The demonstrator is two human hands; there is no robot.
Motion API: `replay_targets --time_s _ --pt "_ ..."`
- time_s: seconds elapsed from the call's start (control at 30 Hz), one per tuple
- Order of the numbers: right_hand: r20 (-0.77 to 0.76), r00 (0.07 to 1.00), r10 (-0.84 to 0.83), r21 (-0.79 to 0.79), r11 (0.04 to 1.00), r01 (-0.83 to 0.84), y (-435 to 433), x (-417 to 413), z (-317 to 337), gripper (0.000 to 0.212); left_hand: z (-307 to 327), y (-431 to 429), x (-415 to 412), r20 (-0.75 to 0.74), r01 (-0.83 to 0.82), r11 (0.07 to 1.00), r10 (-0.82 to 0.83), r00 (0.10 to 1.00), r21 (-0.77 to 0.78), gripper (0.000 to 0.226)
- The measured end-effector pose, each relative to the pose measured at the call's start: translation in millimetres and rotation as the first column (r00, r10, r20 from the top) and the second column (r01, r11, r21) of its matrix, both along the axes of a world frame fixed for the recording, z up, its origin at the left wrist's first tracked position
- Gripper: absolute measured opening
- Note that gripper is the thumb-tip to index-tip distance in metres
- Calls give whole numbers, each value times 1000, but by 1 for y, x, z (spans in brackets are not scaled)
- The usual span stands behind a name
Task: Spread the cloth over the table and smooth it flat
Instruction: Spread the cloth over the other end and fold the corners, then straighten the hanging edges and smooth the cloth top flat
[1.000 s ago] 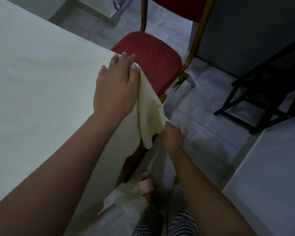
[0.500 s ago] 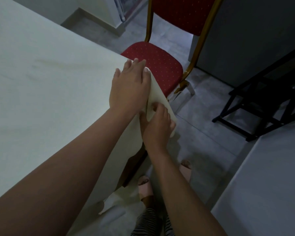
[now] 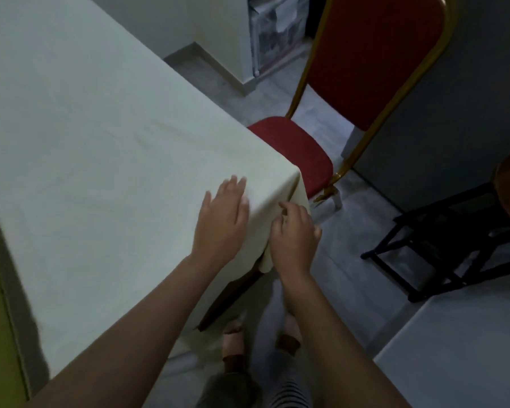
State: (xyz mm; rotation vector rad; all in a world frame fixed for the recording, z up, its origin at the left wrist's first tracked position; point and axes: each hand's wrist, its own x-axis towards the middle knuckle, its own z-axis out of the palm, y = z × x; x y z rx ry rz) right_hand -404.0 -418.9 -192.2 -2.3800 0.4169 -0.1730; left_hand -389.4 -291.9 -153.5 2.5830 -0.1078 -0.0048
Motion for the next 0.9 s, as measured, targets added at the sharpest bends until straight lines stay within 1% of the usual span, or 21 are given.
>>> replay_targets --time_s 0.07,0.13,0.17,0.23,0.3,0.33,0.4,0.43,0.47,0.5,0.53,0.6,0.63,0.67,0.77,0.83,0.9 --pt "78 994 75 -1 997 -75 14 -13 23 27 1 32 -26 4 -122 992 122 992 33 47" --pt "172 966 193 -19 981 -193 35 -23 44 27 3 66 -55 35 -279 958 277 960 66 50" --pt "197 945 261 -34 965 -259 47 -27 52 28 4 82 -72 49 -366 928 363 930 75 51" --pt "188 891 412 -67 911 -407 67 -32 61 30 0 108 -108 48 -532 844 530 847 68 47" --pt "137 795 590 -127 807 -577 89 -35 66 33 -3 128 -148 22 -681 732 680 733 36 42" --pt "96 734 673 -159 738 -656 99 -37 66 35 -4 134 -166 17 -719 694 719 695 39 41" --pt "4 612 791 -202 600 -774 117 -40 63 40 -7 138 -193 31 -734 677 734 679 51 44" --pt "-37 552 833 -220 532 -818 127 -43 61 42 -8 137 -205 43 -747 664 746 665 30 45" --pt "-82 497 864 -240 467 -851 136 -47 58 44 -9 137 -217 45 -770 638 769 637 -13 43" --pt "-128 447 885 -257 406 -877 144 -52 55 46 -12 134 -226 40 -802 593 805 592 -76 39" --pt "-176 409 895 -267 357 -895 148 -55 50 47 -15 130 -232 15 -836 525 848 530 -160 37" --pt "-269 350 897 -284 273 -919 157 -68 41 50 -26 122 -248 -70 -887 324 928 365 -330 36" --pt "-298 343 891 -299 254 -920 158 -73 36 51 -31 119 -253 -108 -897 240 948 298 -372 35" --pt "-312 346 885 -316 247 -916 159 -76 32 52 -37 117 -256 -139 -903 184 957 254 -387 34" --pt "-325 348 880 -343 233 -910 156 -74 28 52 -47 121 -255 -183 -900 104 963 197 -424 27" --pt "-344 311 886 -344 189 -920 152 -67 29 54 -45 126 -249 -203 -905 37 970 134 -423 17" --pt "-356 274 893 -341 149 -928 148 -64 31 55 -44 130 -244 -194 -926 13 977 93 -378 17"
